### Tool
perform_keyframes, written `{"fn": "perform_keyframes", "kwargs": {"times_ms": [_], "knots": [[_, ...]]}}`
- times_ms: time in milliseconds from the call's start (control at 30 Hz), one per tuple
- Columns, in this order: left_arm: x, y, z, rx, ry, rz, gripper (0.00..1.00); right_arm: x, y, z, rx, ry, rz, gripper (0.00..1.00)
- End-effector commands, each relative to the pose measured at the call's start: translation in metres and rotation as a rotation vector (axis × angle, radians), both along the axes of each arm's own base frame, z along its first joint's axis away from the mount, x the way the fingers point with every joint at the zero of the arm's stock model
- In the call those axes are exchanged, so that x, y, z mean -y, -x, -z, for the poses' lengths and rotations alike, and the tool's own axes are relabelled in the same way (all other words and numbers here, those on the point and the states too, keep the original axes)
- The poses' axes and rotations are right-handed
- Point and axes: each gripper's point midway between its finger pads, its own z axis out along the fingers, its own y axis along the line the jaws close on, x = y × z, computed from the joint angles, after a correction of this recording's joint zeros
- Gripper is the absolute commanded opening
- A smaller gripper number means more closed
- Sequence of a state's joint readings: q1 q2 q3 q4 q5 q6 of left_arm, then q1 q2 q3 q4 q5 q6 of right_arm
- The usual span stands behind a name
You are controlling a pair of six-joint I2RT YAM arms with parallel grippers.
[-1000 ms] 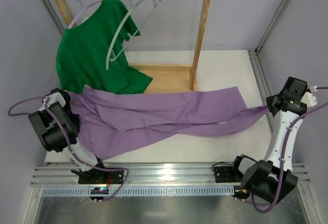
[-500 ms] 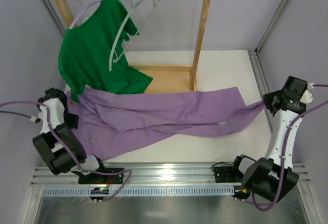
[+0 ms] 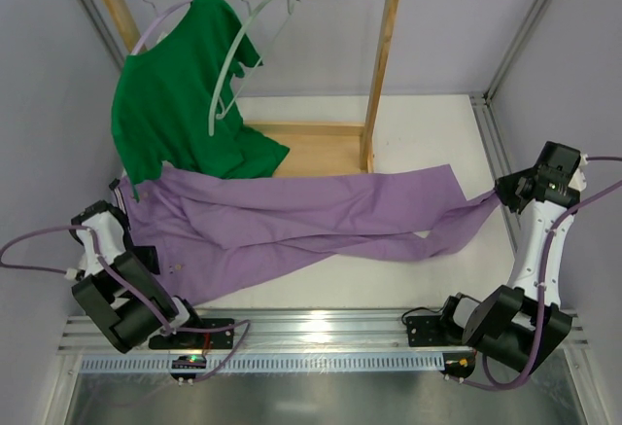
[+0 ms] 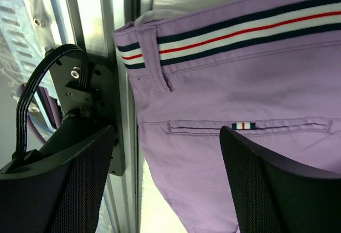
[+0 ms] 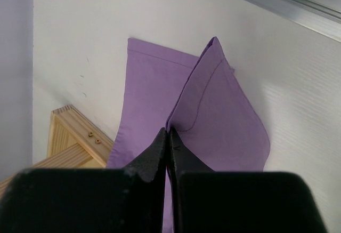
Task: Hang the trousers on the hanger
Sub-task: Fold the trousers
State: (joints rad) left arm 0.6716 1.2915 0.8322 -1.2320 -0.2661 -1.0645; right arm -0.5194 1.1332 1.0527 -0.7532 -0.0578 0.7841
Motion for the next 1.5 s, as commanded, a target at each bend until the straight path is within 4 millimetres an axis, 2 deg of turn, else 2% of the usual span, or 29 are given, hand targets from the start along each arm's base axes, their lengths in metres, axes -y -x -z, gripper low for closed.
{"fn": "perform_keyframes", "kwargs": {"times_ms": [0, 100, 300, 433, 633, 733, 833, 900, 933, 1000, 1133, 1200, 1300, 1467], "knots": [[0.008, 0.016, 0.004, -0.039, 0.033, -0.075, 0.81, 0.003, -0.009, -0.008, 0.032, 0.014, -0.015, 0.04], [0.012, 0.021, 0.007, -0.039, 0.027, -0.109, 0.79, 0.006, -0.01, -0.011, 0.039, 0.023, -0.008, 0.04], [0.002, 0.019, 0.013, 0.004, -0.026, -0.209, 0.78, 0.01, -0.012, -0.018, 0.041, 0.042, -0.004, 0.04], [-0.005, 0.016, 0.021, -0.03, -0.018, -0.197, 0.76, 0.012, -0.01, -0.017, 0.034, 0.056, -0.001, 0.04], [-0.005, 0.012, 0.04, -0.05, 0.022, -0.19, 0.7, 0.01, -0.014, -0.018, 0.053, 0.039, -0.002, 0.04], [-0.01, 0.016, 0.045, -0.08, 0.004, -0.174, 0.66, 0.011, -0.013, -0.019, 0.051, 0.045, 0.005, 0.04], [-0.014, 0.015, 0.054, -0.094, 0.003, -0.144, 0.56, 0.01, -0.01, -0.017, 0.05, 0.05, 0.009, 0.04], [-0.02, 0.011, 0.055, -0.084, -0.008, -0.132, 0.37, 0.012, -0.01, -0.018, 0.054, 0.062, 0.013, 0.04], [-0.023, 0.008, 0.054, -0.068, -0.012, -0.097, 0.17, 0.013, -0.01, -0.021, 0.056, 0.069, 0.012, 0.04], [-0.034, 0.002, 0.054, -0.048, -0.042, -0.063, 0.03, 0.016, -0.007, -0.022, 0.038, 0.079, 0.024, 0.04], [-0.043, -0.004, 0.049, -0.041, -0.06, -0.017, 0.0, 0.016, -0.005, -0.026, 0.04, 0.087, 0.023, 0.04], [-0.051, -0.014, 0.045, -0.001, -0.077, -0.014, 0.0, 0.016, -0.005, -0.026, 0.036, 0.085, 0.023, 0.04], [-0.062, -0.04, 0.04, 0.114, -0.103, 0.019, 0.0, 0.015, -0.003, -0.029, 0.036, 0.091, 0.018, 0.04], [-0.071, -0.081, 0.027, 0.253, -0.085, 0.115, 0.01, 0.017, 0.001, -0.029, 0.047, 0.118, 0.03, 0.04]]}}
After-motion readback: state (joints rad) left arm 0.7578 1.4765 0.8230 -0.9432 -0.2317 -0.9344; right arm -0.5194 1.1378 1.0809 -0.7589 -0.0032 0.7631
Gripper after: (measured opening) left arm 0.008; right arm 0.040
